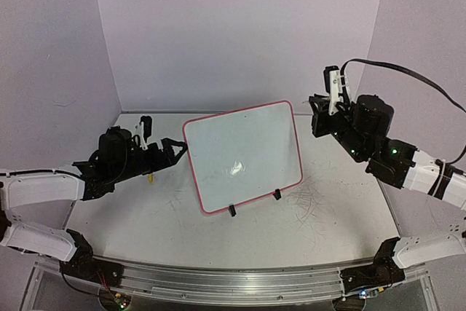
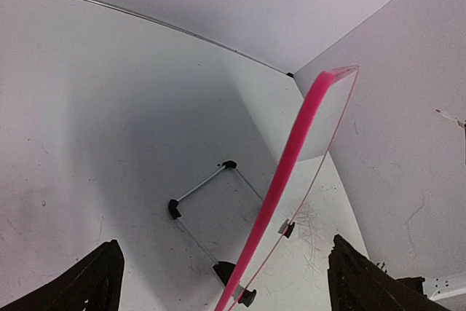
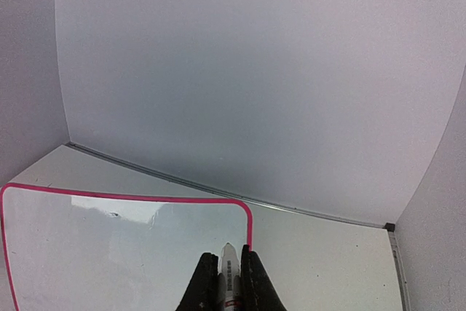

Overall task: Write a sentence on the whiteboard
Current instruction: Hold the whiteboard at the center of the board.

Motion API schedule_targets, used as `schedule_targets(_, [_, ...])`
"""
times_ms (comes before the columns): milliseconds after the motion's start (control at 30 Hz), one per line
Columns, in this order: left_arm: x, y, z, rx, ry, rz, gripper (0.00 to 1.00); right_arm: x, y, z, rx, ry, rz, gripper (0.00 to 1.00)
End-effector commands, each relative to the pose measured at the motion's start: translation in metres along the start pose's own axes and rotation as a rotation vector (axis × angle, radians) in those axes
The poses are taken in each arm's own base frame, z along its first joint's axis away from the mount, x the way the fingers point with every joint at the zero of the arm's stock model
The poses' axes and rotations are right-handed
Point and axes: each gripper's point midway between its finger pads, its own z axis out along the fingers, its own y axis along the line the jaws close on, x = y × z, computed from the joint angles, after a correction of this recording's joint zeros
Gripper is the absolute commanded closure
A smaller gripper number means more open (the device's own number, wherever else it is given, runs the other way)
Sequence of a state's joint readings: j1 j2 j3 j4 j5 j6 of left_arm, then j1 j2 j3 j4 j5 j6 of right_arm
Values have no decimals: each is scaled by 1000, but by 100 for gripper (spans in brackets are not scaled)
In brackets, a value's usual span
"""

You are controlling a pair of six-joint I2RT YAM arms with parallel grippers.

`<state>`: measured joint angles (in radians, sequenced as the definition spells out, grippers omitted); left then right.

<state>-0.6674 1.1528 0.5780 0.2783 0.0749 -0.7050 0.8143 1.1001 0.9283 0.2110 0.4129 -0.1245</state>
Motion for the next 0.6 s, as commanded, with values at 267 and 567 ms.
schedule_targets(267, [-9,-16,-8,202,-46,23,1,-22,15,-6,-113,21,79,100])
schedule_targets(567, [-1,-20,3,271,-3,4,6,-25,35,8,-177,11,46,100])
